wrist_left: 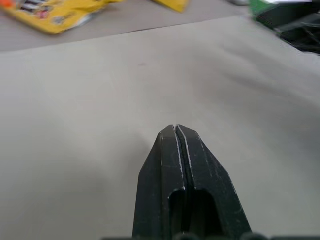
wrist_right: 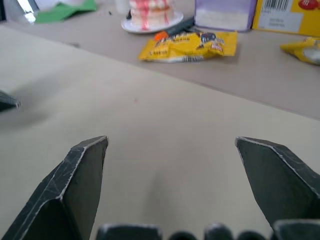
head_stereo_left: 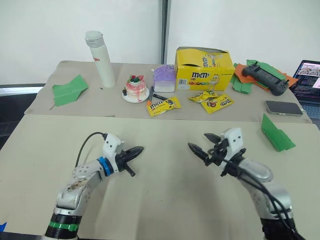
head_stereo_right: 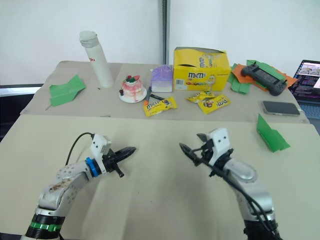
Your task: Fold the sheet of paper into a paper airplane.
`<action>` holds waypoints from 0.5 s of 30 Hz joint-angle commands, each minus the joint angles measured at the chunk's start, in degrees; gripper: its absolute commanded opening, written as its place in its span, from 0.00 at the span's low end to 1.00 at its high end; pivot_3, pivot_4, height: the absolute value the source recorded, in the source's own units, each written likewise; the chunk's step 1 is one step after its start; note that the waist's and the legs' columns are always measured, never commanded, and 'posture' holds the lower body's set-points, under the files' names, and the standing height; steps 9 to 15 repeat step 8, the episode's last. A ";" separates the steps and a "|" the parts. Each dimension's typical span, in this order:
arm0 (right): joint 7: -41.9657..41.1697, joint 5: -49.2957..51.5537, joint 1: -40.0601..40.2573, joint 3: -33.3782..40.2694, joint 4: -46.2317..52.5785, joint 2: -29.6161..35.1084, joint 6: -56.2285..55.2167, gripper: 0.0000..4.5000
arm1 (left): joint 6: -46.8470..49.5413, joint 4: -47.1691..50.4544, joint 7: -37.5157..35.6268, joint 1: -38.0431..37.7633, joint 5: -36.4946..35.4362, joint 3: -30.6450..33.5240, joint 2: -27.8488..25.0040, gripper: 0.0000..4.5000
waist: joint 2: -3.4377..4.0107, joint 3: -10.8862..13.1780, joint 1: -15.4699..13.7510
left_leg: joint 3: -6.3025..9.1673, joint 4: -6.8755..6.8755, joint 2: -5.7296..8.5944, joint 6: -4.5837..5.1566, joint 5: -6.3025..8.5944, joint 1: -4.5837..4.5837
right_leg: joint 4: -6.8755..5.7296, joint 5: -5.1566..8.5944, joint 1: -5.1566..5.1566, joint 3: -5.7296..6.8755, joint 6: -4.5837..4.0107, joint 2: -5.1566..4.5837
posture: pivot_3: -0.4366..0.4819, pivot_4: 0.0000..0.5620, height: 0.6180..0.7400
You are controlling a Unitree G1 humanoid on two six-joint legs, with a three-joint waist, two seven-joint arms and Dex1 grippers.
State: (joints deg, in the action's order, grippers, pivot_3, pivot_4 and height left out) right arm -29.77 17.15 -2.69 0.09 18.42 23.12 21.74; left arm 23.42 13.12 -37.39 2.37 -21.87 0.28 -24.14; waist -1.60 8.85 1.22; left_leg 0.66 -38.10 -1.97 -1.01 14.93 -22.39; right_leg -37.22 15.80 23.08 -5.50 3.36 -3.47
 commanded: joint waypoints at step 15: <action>1.67 -6.95 1.29 -2.40 -7.67 -3.88 -15.22 1.00 | -11.04 0.07 9.45 -4.57 7.85 -1.34 7.32 0.00 | 0.00 0.00 -0.18 | -0.01 0.00 0.00 -0.03 -0.02 0.07 | 0.01 0.00 -0.07 -0.01 -0.01 0.03 | 0.48 0.27 1.00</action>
